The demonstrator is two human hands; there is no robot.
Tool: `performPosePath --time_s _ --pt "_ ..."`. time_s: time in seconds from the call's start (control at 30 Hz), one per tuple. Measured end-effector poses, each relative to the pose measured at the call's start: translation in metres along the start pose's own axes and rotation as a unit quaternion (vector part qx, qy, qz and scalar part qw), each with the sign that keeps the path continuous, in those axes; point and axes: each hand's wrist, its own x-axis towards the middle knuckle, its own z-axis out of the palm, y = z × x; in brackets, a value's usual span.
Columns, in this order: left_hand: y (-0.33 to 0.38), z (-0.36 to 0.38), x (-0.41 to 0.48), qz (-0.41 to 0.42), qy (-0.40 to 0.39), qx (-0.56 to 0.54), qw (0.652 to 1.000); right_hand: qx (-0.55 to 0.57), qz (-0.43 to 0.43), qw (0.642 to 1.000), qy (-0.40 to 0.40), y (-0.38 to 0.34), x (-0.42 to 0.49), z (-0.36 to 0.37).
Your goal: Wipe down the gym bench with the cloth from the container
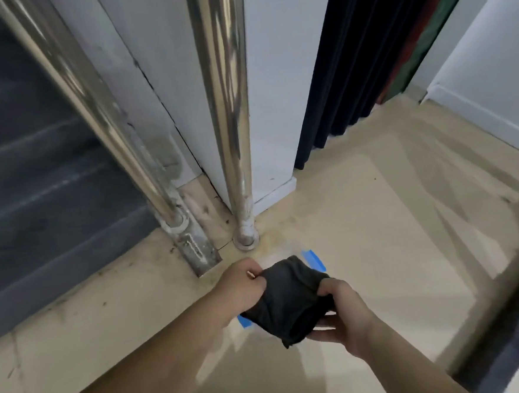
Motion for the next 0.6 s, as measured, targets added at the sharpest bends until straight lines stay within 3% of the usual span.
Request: performPosePath --time_s 0.17,0.37,0.5,0.6 --pt "-0.038 0.032 0.119 0.097 -0.005 0.106 0.990 -0.036 -0.016 0.999 0.020 0.026 0.117 -0.005" --pt "-0.049 0.044 0.170 0.081 -0.052 0.170 0.981 -0.120 -0.011 0.992 0.026 0.033 0.170 -0.015" --pt "-0.062 0.039 0.169 0.112 0.034 0.312 0.943 -0.194 -0.016 0.979 0.053 0.039 0.176 -0.019" --pt "-0.060 0.041 0.164 0.123 0.044 0.281 0.951 -0.252 -0.059 0.963 0.076 0.040 0.178 -0.014"
